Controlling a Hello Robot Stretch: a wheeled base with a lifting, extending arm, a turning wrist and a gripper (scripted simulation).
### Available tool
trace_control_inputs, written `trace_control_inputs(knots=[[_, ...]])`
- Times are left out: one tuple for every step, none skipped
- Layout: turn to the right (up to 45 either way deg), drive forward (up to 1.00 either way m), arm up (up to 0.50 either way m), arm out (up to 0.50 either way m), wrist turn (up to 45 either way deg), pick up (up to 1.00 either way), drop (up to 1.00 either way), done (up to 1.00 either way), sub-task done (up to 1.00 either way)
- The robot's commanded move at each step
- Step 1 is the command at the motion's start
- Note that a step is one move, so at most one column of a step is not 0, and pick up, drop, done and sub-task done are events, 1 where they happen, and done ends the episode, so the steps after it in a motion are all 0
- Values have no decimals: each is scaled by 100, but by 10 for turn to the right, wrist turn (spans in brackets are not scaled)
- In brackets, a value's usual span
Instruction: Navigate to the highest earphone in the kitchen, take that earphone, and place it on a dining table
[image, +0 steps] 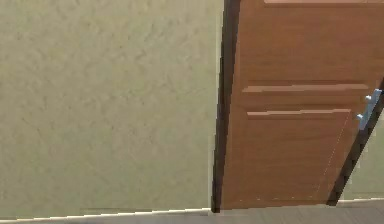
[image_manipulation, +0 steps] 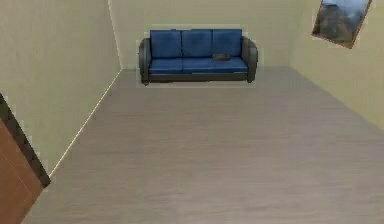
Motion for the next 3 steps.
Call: trace_control_inputs(knots=[[-360,0,0,0,0,0,0,0,0],[0,5,0,0,0,0,0,0,0],[-120,0,0,0,0,0,0,0,0]])
